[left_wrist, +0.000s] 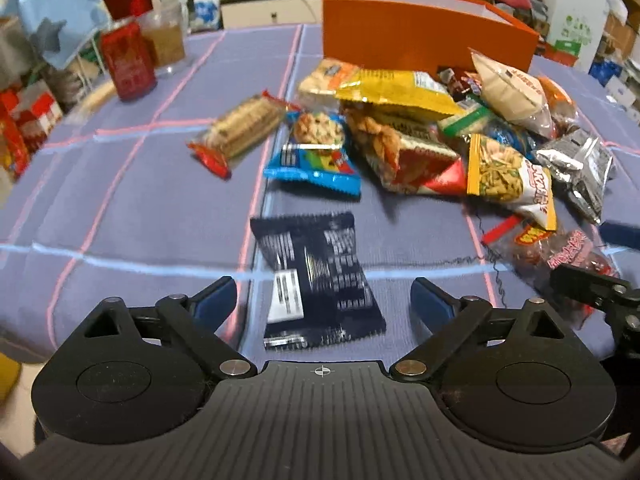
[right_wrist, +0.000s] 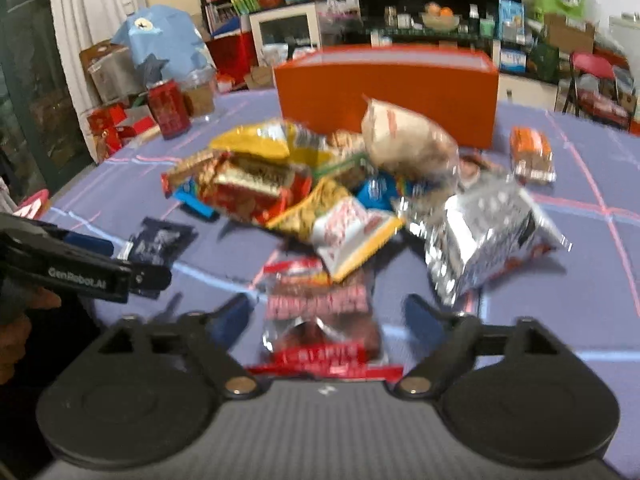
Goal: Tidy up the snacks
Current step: 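Carry both packets into the orange box and open both grippers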
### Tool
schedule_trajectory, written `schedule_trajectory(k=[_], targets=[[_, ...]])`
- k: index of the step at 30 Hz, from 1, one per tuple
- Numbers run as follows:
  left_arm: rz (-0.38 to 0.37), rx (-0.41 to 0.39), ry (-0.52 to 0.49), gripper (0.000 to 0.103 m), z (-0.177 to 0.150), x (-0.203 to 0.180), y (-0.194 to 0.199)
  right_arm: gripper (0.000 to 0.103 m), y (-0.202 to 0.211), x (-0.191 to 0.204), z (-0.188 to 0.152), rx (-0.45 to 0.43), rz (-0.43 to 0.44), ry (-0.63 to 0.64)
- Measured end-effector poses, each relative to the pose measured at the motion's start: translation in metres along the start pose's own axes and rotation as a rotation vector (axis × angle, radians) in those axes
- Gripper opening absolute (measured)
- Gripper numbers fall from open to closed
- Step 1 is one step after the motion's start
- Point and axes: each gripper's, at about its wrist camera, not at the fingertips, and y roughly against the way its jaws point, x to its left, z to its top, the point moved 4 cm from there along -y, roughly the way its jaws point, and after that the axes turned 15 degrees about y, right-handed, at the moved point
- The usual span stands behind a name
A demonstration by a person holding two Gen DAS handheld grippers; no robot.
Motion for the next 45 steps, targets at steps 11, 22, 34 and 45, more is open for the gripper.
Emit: schedule_trajectory(k=[11, 22, 34, 45], targets=[[-0.005, 0.005, 0.017, 0.034, 0.001, 0.000, -0.016, 0.065, -0.021, 0.004, -0.009, 0.034, 0.002, 0.047], [-0.124, -0.071, 0.060, 0.001, 0.013, 0.004, 0.029, 0.058, 0.024, 0.001, -0.001, -0.063, 0.109, -0.090], [-0.224, -0.138, 0.080, 0.001, 0.088, -0.017, 0.036, 0.058, 0.029, -0.056, 0.069, -0.219, 0.004, -0.101], [-0.253, -0.223, 0.061, 0.002, 0.234, -0.071, -0.043, 0.058, -0.090, -0.172, 0.184, -0.241, -0.088, -0.071]])
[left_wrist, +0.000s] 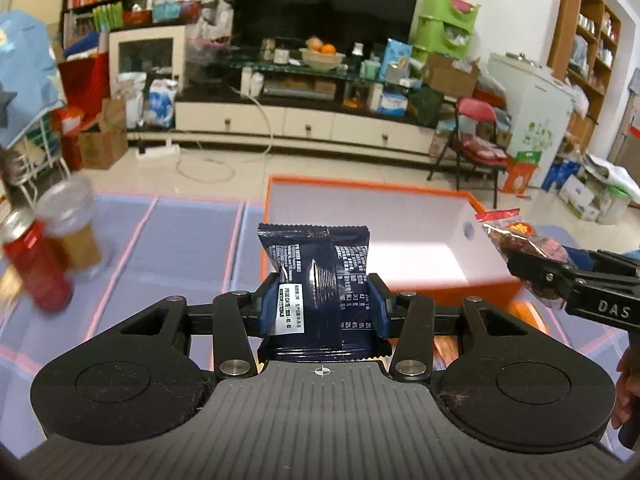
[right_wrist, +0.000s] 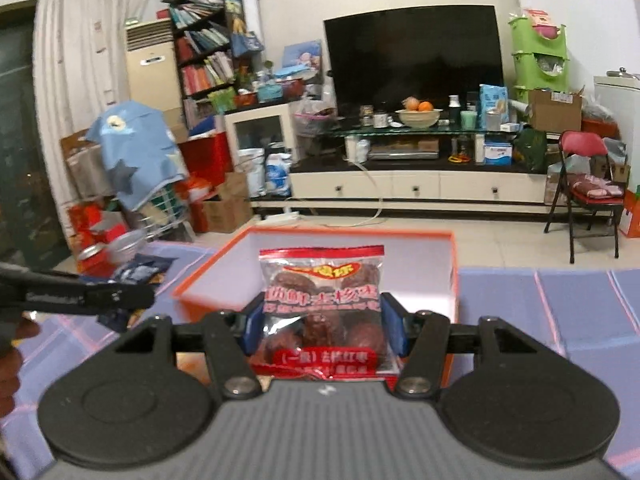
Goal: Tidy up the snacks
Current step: 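Carry both packets into the orange box and open both grippers, then lower the right gripper onto the silver foil bag and grasp it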
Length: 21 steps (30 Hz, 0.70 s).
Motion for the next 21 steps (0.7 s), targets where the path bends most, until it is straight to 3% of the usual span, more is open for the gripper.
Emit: schedule_trajectory(k=[6, 9, 11, 13, 14, 18, 21], targets=[[0.051, 0.019, -0.035, 0.002, 0.026, -0.006, -0.083, 0.058, -0.065, -0.020, -0.007, 0.046, -0.019, 0.045], [0.065, 0.037, -0.051, 0.005, 0.025, -0.010, -0.111, 0.062, -0.077, -0.022, -0.014, 0.071, -0.010, 0.065], [0.072, 0.053, -0.054, 0.016, 0.023, -0.012, -0.119, 0.067, -0.073, -0.025, -0.014, 0.059, -0.011, 0.059], [0.069, 0.047, -0.065, 0.029, 0.017, -0.014, -0.112, 0.087, -0.062, -0.029, -0.007, 0.024, -0.026, 0.056], [0.063, 0.033, -0.078, 0.036, 0.013, -0.016, -0.103, 0.091, -0.054, -0.030, -0.003, 0.000, -0.037, 0.051], [0.054, -0.001, -0.153, 0.042, -0.003, -0.025, -0.059, 0.093, -0.018, -0.027, 0.011, -0.061, -0.030, -0.005], [0.023, -0.031, -0.180, 0.056, -0.021, -0.027, -0.014, 0.093, 0.013, -0.021, 0.004, -0.061, -0.023, -0.055]])
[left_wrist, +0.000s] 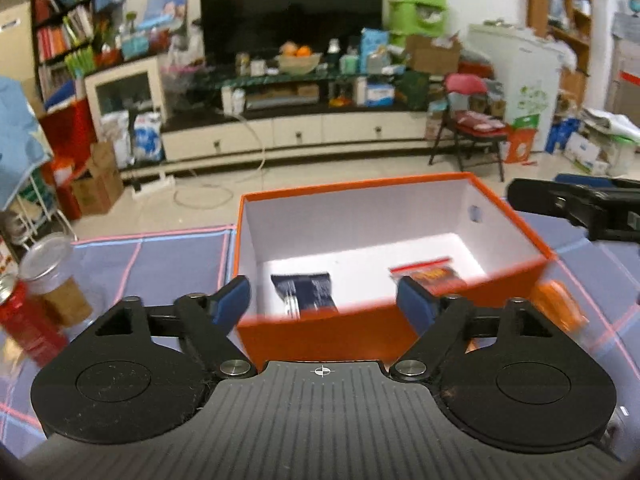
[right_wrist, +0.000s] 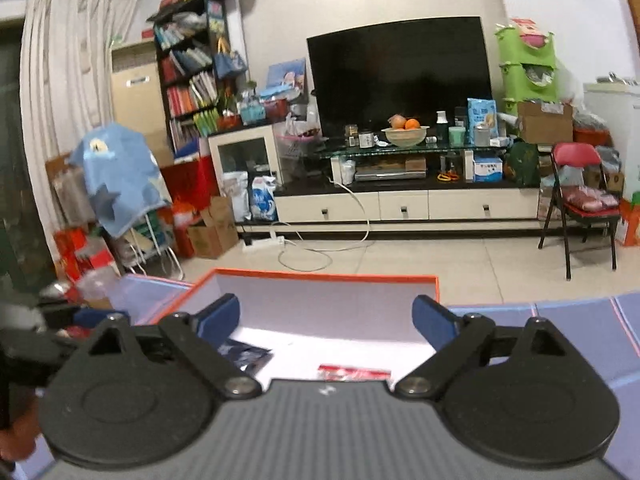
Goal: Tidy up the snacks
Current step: 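Lower the right gripper onto the silver foil bag and grasp it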
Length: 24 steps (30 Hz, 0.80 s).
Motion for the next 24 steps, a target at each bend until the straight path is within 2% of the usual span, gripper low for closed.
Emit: schedule_trajectory(k=[1, 3, 8, 11, 14, 17, 20, 24], targets=[[-0.010, -0.011, -0.007, 0.060, -0.009, 0.000, 0.016, 0.093, 0.012, 0.001, -0.008, 0.010, -0.001, -0.018], [-0.014, -0.019, -0.020, 0.060, -0.029, 0.000, 0.042, 0.093, 0.033, 0.002, -0.028, 0.030, -0.011, -0.060], [-0.017, -0.021, 0.009, 0.061, -0.080, 0.009, 0.079, 0.093, 0.085, 0.006, -0.097, 0.142, -0.107, -0.162], [-0.028, 0.006, 0.022, 0.061, -0.092, 0.012, 0.076, 0.093, 0.101, 0.012, -0.129, 0.203, -0.086, -0.177], [-0.030, 0.039, 0.026, 0.057, -0.097, 0.017, 0.062, 0.093, 0.102, 0.016, -0.139, 0.242, -0.101, -0.083], [0.027, 0.027, 0.024, 0.053, -0.096, 0.025, 0.052, 0.093, 0.095, 0.013, -0.147, 0.264, -0.159, -0.039], [0.062, 0.012, 0.046, 0.052, -0.093, 0.032, 0.047, 0.093, 0.082, 0.013, -0.152, 0.288, -0.092, -0.095], [0.151, 0.056, 0.015, 0.046, -0.098, 0.039, 0.029, 0.093, 0.067, 0.029, -0.158, 0.340, -0.071, 0.007]])
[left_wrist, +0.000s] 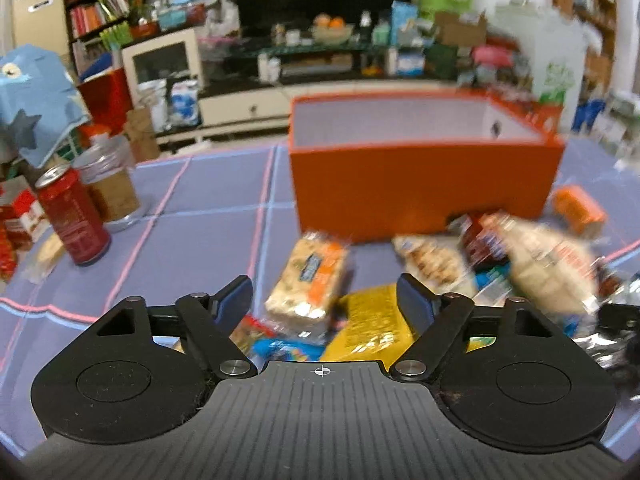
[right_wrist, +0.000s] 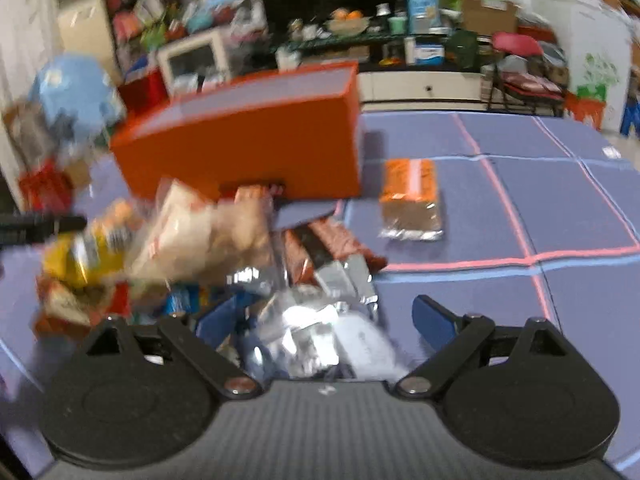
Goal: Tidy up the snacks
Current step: 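Lower the right gripper onto the silver foil bag and grasp it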
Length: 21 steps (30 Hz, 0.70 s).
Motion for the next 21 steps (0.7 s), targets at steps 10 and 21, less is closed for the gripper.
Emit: schedule_trajectory(k=[10, 21], targets=[[0.033, 0.067, -0.021, 0.037, -0.021, 0.004, 0.002, 0.093, 0.013, -0.046, -0.032, 0.038, 0.013, -0.091], [-0.030, -0.009, 0.121, 0.044, -0.037, 0.009, 0.079, 0.093, 0.041, -0.068, -0.024, -0.061, -0.023, -0.171]])
